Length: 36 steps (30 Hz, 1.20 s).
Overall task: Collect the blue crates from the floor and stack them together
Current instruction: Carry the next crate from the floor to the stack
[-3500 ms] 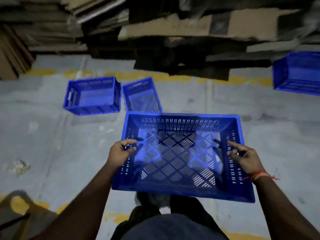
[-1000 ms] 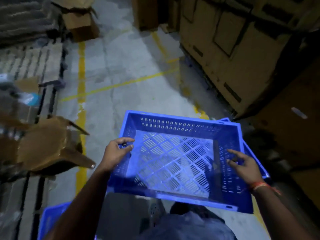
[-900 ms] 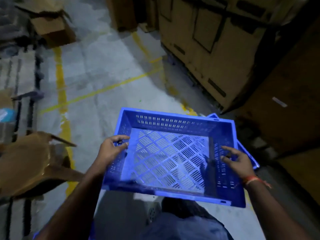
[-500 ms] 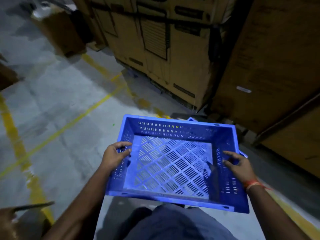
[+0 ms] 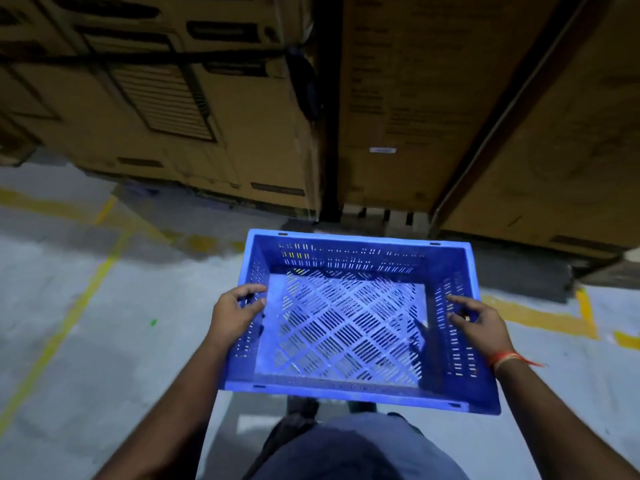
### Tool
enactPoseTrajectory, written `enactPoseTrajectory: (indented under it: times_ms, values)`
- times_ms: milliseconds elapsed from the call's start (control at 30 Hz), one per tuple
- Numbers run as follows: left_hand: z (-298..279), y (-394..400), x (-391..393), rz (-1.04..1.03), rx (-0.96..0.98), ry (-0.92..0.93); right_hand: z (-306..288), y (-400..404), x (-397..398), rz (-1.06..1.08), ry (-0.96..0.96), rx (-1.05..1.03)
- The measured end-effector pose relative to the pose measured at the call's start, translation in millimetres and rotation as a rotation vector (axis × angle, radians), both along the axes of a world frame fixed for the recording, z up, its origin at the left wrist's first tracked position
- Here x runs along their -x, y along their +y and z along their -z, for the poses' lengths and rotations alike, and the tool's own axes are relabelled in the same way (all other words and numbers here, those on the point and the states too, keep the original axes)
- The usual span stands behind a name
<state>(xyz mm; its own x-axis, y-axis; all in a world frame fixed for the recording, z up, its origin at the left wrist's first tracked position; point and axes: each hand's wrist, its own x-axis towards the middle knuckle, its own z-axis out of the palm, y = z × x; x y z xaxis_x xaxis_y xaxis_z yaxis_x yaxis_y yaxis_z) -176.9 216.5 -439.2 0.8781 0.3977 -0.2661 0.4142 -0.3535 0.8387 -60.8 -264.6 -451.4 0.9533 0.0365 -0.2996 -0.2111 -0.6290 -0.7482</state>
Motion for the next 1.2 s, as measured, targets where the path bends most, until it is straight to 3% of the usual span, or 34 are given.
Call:
enactPoseTrajectory:
  times_ms: [367, 700, 933, 1200]
  values:
    - [30, 23, -72, 0.172, -0.110, 0.052, 12, 27, 37, 0.209, 0.038, 0.037]
    - [118, -3, -152, 0.259, -0.207, 0.186, 103, 12, -28, 0.258, 0.127, 0.084]
    - [179, -13, -203, 0.322, -0.193, 0.188, 160, -5, -86, 0.229, 0.178, 0.105]
    - [223, -11, -243, 0.386, -0.354, 0.144, 203, -5, -125, 0.218, 0.164, 0.220]
